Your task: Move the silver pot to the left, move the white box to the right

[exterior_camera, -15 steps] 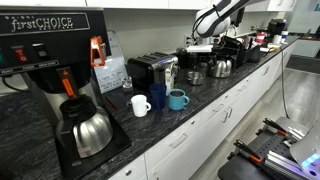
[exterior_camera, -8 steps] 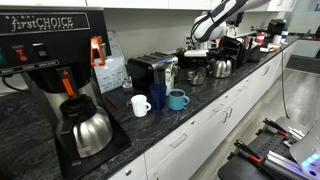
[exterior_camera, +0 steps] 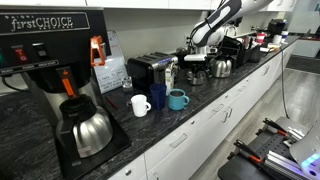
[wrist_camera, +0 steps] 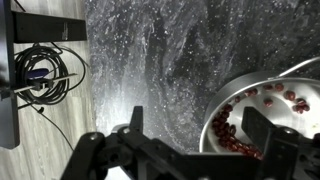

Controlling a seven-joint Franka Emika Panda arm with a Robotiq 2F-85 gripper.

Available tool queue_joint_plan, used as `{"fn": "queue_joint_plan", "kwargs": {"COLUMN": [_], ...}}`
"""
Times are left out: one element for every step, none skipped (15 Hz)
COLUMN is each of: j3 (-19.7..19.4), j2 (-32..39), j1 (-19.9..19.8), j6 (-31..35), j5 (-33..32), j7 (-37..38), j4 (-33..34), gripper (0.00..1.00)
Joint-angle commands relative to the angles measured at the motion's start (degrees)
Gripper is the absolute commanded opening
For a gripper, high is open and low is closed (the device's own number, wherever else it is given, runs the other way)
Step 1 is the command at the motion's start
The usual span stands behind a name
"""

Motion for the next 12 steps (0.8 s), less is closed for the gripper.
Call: {"fn": "queue_joint_plan", "kwargs": {"j3": [-1.06,-1.13,-1.15,-1.25,-1.31,-1.40,-1.44,-1.45,-1.47,-1.45,-1.48,-1.52], "j2": [1.73,2.00,2.13,2.14,2.00,1.95,1.91,1.83,1.76,1.70,1.68,1.70], "j1": [0.65,0.58,0.44,0.40,0.33,0.34,0.31,0.30,0.27,0.21,0.16,0.14], "j6": [-1.72,-1.61,-0.86,-0.84,-0.87,-0.89,-0.95,-0.89,-0.88,-0.84,-0.81,-0.78], "j5": [1.44,1.62,1.99,2.24,2.58,2.73,2.94,3.08,3.25,3.50,3.69,3.83], "j7": [0.52,0.51,0.30,0.29,0.23,0.26,0.19,0.03,-0.06,-0.19,-0.21,-0.17], "j4": [1.77,1.84,1.70,1.83,1.92,2.09,2.28,2.22,2.17,1.99,1.87,1.84], "gripper": [0.93,0.81,0.68,0.60,0.53,0.45,0.39,0.31,0.24,0.17,0.11,0.03]}}
